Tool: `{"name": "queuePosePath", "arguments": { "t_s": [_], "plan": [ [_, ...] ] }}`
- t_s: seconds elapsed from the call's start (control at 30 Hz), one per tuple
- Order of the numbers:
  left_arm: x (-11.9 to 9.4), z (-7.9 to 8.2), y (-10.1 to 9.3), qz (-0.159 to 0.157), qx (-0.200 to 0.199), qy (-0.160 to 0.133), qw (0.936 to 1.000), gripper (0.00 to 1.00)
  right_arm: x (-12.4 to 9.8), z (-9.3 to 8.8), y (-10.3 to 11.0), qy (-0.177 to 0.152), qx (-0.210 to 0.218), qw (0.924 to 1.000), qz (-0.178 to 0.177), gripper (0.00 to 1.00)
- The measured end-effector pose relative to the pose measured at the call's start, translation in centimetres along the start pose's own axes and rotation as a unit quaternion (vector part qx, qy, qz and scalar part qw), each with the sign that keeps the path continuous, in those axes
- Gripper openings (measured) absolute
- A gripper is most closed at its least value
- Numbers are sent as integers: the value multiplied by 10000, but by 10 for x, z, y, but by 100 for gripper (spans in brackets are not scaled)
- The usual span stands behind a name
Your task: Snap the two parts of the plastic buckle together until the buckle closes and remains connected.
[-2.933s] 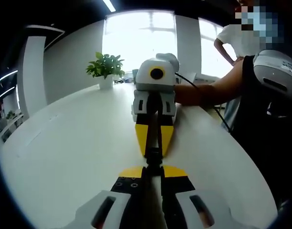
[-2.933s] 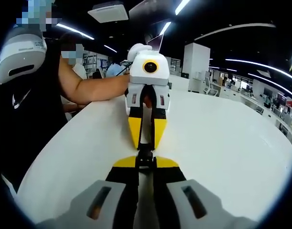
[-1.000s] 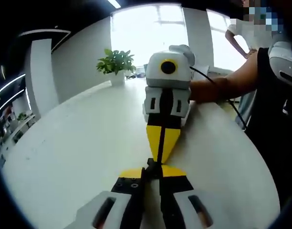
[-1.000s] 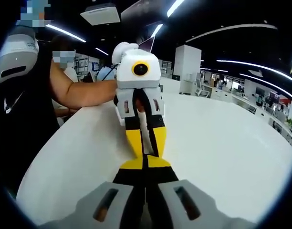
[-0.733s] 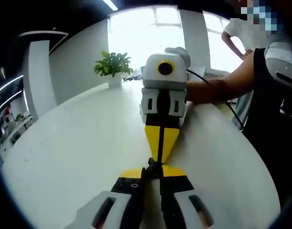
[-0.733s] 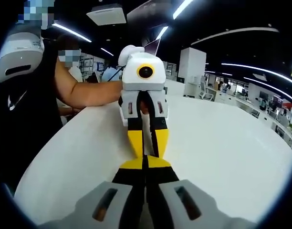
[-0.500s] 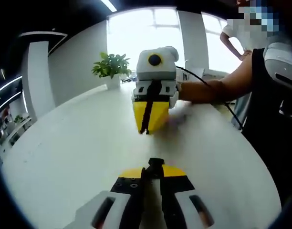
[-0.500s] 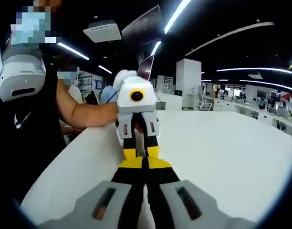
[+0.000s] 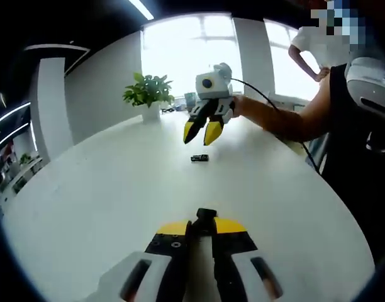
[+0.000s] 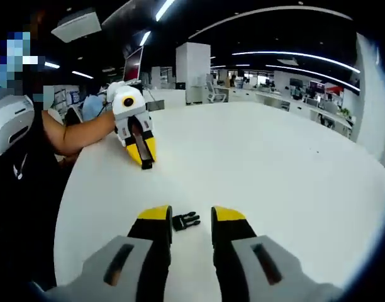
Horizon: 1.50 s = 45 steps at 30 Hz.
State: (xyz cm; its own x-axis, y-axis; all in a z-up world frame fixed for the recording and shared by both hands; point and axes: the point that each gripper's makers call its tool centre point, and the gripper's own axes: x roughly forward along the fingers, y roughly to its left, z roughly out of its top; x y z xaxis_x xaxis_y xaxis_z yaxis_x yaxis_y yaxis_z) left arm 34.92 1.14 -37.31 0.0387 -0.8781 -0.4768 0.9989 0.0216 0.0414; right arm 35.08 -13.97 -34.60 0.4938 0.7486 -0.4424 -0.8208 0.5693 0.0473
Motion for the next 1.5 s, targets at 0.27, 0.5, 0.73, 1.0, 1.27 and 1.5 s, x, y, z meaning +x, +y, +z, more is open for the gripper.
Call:
{"name": "queuePosePath", "arguments": {
  "t_s": [0.27,0.5,0.73,1.0,1.27,1.5],
  "plan": [
    [-1,1,-1,49,39,45,10000,10,13,-10,9,136,170,9962,-846,29],
    [0,-1,-1,14,-32,-6,10000,10,37,3,31,185,-1053,9932,-459,17],
    [1,-2,1,11,-44,-42,10000,10,17,-11,22,380,-673,9936,-822,24],
    [3,-3,3,-20,-66,-70,10000,10,34,-18,14,276,-308,9973,-605,14],
    [4,-4,4,-74,-111,-131,9998,11,44,-11,18,193,-666,9971,-313,13],
    [3,-5,2,-132,-198,-147,9996,22,53,-5,29,106,-654,9978,35,13]
  ]
}}
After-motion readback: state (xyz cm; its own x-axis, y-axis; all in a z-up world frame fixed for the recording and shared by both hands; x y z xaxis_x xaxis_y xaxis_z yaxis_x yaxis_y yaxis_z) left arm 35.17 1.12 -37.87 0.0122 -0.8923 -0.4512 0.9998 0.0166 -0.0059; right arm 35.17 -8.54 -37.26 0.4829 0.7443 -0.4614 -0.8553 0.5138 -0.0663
